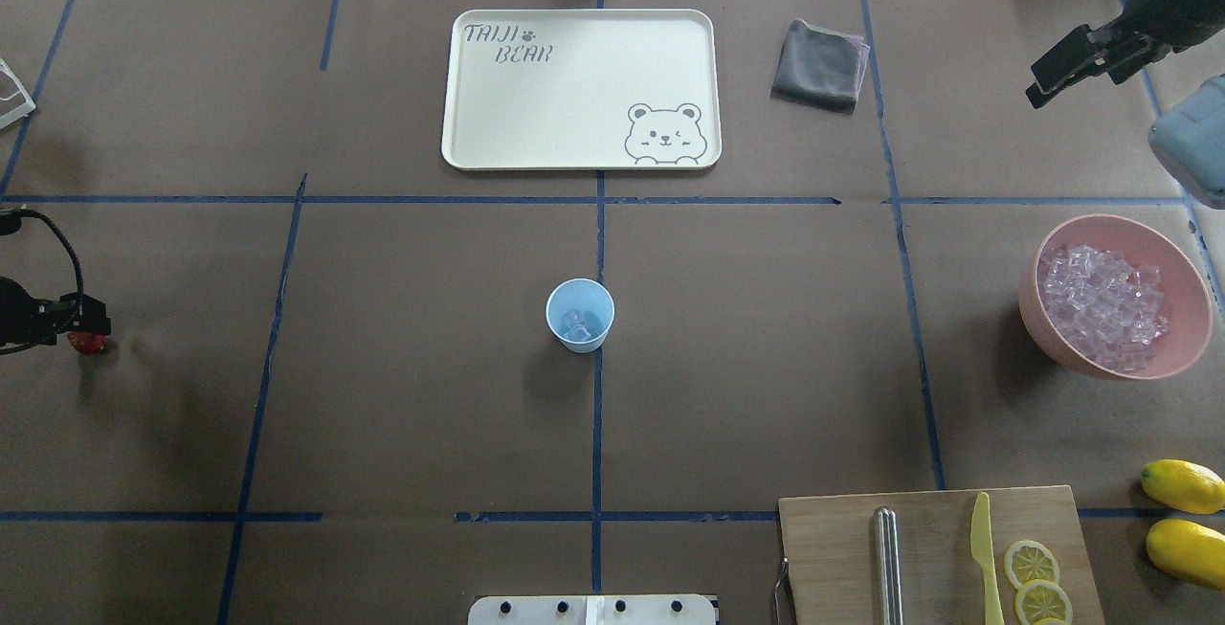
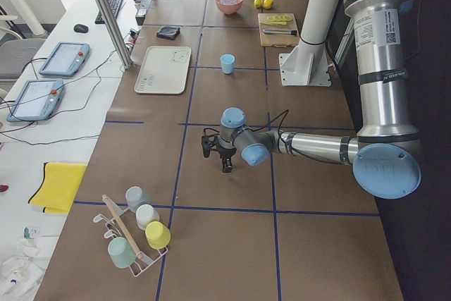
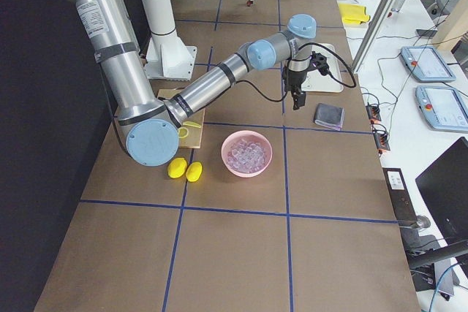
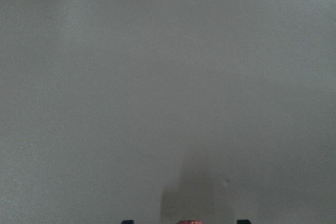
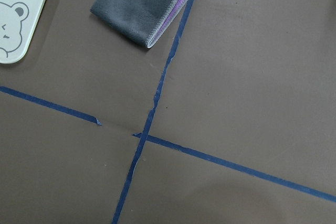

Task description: Put ice and strawberries in cup

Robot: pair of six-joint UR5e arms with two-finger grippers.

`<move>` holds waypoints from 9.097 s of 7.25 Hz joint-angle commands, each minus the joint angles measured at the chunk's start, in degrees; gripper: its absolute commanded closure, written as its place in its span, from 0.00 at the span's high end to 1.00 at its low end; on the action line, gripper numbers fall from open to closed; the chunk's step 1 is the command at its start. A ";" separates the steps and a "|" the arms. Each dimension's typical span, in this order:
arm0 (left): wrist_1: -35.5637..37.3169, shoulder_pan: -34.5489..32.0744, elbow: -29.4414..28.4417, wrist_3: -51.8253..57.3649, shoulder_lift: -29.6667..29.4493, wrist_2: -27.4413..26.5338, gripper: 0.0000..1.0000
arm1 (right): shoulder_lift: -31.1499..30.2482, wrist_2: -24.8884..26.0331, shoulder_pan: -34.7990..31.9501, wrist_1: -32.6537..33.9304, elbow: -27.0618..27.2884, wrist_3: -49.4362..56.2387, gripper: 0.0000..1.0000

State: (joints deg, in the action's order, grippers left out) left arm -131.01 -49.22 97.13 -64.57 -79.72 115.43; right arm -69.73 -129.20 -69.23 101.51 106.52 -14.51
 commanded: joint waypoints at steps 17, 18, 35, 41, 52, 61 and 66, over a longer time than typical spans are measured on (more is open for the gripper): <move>52.08 5.60 18.73 -18.36 -37.66 6.47 0.00 | -10.95 -5.89 -18.74 -0.61 -14.59 28.75 1.00; 52.08 7.10 16.53 -19.36 -40.92 5.69 0.00 | -10.69 -5.63 -18.75 -0.79 -14.16 28.22 1.00; 50.15 19.51 -5.11 -22.27 -61.08 -6.36 0.06 | -11.74 -8.09 -19.28 -3.69 -17.75 27.78 1.00; 50.15 19.51 -4.93 -22.18 -61.08 -6.36 1.00 | -11.74 -8.09 -19.28 -3.60 -17.75 27.78 1.00; 68.08 2.50 12.89 12.39 -46.62 -0.51 1.00 | -13.06 -10.28 -21.65 -4.75 -17.93 27.87 1.00; 67.64 -36.54 -1.02 75.18 -21.88 14.82 1.00 | -12.97 -10.28 -21.65 -4.75 -18.37 27.78 1.00; 56.13 -40.78 -15.21 77.14 -18.46 22.90 1.00 | -13.06 -10.46 -21.83 -4.75 -18.19 27.78 1.00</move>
State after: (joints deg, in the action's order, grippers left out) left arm -72.56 -89.73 83.45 13.37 -98.83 136.74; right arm -82.72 -139.65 -90.97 96.77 88.32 13.28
